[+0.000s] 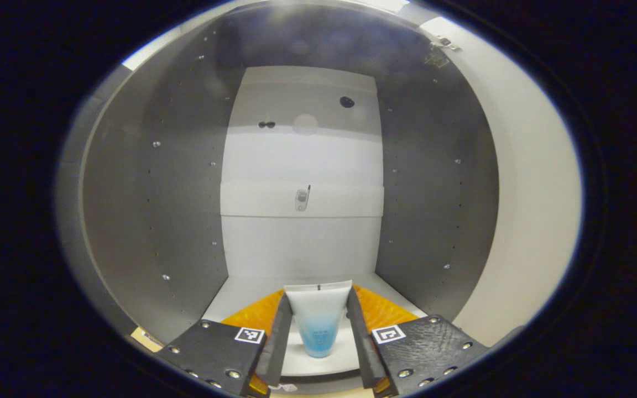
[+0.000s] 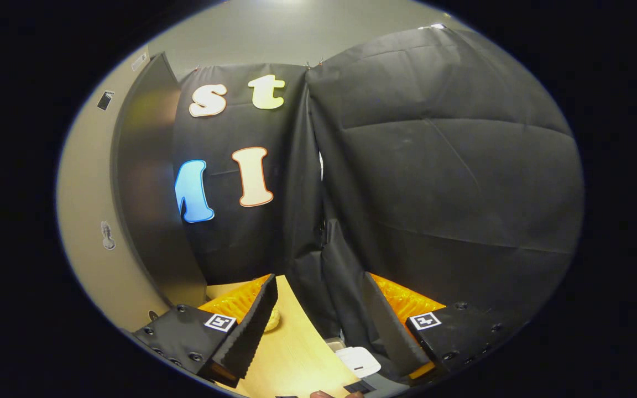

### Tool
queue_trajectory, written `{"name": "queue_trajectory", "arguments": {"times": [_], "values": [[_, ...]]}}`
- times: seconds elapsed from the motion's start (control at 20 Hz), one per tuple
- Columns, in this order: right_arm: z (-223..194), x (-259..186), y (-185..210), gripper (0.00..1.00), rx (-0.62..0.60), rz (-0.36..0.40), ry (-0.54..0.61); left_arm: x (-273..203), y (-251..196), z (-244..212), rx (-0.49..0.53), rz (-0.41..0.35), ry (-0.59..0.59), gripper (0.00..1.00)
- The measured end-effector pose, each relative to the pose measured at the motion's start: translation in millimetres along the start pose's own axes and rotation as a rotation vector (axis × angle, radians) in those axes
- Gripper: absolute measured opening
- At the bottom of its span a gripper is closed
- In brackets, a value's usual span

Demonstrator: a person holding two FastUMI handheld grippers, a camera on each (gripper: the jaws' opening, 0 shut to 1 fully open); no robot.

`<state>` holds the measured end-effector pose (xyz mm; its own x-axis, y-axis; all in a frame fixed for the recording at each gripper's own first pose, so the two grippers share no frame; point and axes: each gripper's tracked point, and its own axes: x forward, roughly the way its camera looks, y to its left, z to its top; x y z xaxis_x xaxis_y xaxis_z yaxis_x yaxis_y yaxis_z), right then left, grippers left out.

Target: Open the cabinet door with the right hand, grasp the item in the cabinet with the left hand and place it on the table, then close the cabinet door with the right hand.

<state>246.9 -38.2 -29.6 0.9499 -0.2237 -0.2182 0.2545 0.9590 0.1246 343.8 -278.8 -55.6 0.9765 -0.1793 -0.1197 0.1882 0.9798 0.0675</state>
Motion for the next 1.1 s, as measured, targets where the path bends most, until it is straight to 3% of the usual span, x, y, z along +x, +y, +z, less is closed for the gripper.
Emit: {"name": "queue_trajectory", "arguments": {"times": [0.05,0.1,0.35,0.6,0.85,1.1], "values": [[1,-3,-1,0.98,0.000,-0.005,-0.002,-7,1,3,-0.003,-0.007,-0.005,0.55],[0,-6,-2,0.93,0.001,-0.011,-0.004,-14,2,7,-0.009,-0.016,-0.009,0.55],[3,-25,2,1.00,-0.003,-0.029,-0.012,-56,20,10,-0.032,-0.039,-0.025,0.55],[13,-49,9,0.93,0.005,-0.034,-0.033,-115,57,5,-0.052,-0.031,-0.032,0.55],[28,-69,10,0.92,-0.001,-0.058,-0.057,-173,111,-13,-0.057,0.025,-0.035,0.55],[28,-84,22,0.92,-0.049,-0.061,-0.053,-214,171,-69,-0.078,0.106,-0.002,0.55]]}}
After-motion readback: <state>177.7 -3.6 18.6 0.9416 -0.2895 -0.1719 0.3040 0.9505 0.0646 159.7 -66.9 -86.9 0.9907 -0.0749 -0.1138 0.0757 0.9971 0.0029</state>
